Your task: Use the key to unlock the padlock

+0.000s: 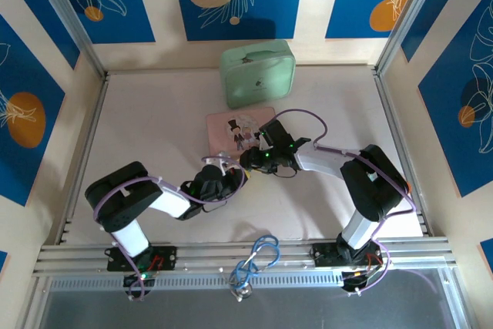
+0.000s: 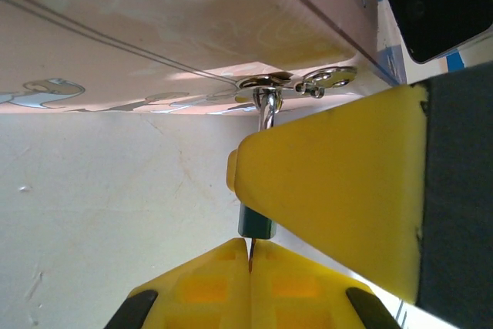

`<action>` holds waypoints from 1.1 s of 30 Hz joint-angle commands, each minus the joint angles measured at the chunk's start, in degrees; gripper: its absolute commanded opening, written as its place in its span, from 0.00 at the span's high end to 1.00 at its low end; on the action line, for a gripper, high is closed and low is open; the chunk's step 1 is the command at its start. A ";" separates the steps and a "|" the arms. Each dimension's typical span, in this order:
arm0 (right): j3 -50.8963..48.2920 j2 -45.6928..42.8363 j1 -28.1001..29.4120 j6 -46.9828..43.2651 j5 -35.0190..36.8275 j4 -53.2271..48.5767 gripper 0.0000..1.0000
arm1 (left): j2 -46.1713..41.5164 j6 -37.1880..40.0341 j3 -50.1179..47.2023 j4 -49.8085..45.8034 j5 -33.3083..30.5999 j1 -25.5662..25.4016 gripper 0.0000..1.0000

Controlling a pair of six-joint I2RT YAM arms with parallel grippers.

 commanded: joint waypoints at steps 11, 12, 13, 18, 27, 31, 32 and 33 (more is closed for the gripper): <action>1.80 0.78 0.27 -0.65 0.89 -2.64 0.77 | 0.61 -0.11 -0.17 4.17 0.21 0.91 1.00; 1.97 0.85 0.44 -0.63 1.24 -3.05 0.79 | 0.61 -0.04 -0.15 4.09 0.21 0.91 1.00; 2.29 0.94 0.66 -0.63 1.75 -3.65 0.82 | 0.62 0.04 -0.09 3.81 0.21 0.99 1.00; 4.02 1.31 2.03 -0.17 4.43 -7.10 0.92 | 0.46 0.38 -0.26 3.79 0.71 0.91 0.66; 8.26 2.66 4.22 2.93 8.12 -13.84 1.00 | 0.03 -0.37 -2.06 5.13 0.46 0.38 0.56; 9.41 2.60 4.84 4.08 9.10 -16.21 1.00 | 0.75 -0.50 -2.02 6.23 0.73 0.25 0.65; 9.67 2.60 4.92 4.31 9.14 -16.60 1.00 | 0.89 -0.57 -1.89 6.36 0.78 0.29 0.67; 9.86 2.48 4.93 4.38 9.22 -16.95 1.00 | 1.05 -0.58 -1.76 6.40 0.82 0.31 0.69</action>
